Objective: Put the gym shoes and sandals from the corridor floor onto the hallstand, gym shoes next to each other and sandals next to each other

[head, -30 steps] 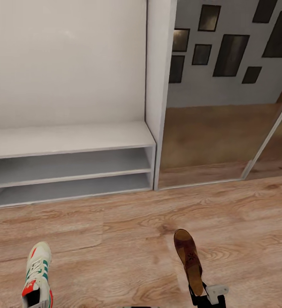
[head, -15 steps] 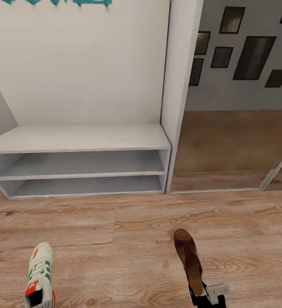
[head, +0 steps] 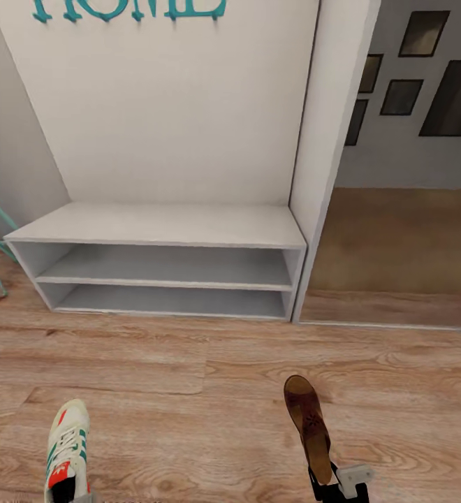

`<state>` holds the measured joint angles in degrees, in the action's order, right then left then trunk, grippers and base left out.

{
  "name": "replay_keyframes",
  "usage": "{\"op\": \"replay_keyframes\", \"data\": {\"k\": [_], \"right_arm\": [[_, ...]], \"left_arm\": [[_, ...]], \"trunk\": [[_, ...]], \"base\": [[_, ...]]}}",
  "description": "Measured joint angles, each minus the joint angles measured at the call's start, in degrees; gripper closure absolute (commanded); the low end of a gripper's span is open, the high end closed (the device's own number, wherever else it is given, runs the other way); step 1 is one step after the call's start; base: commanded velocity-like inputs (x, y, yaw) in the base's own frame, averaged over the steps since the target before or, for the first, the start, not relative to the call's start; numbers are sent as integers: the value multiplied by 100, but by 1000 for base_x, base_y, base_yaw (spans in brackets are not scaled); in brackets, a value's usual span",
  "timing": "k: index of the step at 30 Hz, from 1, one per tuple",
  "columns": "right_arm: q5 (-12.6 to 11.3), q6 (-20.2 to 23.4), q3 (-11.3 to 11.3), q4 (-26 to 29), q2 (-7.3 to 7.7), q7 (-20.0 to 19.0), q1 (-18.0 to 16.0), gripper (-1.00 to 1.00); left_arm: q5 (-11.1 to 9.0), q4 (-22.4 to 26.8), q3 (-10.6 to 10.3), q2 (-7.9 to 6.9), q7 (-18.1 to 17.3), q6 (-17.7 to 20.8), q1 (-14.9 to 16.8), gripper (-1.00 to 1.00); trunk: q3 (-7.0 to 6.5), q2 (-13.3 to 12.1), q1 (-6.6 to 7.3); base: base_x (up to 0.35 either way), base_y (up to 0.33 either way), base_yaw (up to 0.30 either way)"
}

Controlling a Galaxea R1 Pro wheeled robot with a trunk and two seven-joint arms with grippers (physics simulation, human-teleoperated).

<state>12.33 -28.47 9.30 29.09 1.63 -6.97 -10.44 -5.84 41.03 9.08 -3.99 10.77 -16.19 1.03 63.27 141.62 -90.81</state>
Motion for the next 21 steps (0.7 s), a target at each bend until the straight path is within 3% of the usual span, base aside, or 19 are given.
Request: {"op": "replay_keyframes", "data": {"k": [21], "right_arm": [[-8,-1,0,-7,-10,2,0,100]], "left_arm": [[-82,-11,-57,-20,-53,-21,-2,100]], "trunk": [[-94,0,1]], "base": [[19,19,247]]}}
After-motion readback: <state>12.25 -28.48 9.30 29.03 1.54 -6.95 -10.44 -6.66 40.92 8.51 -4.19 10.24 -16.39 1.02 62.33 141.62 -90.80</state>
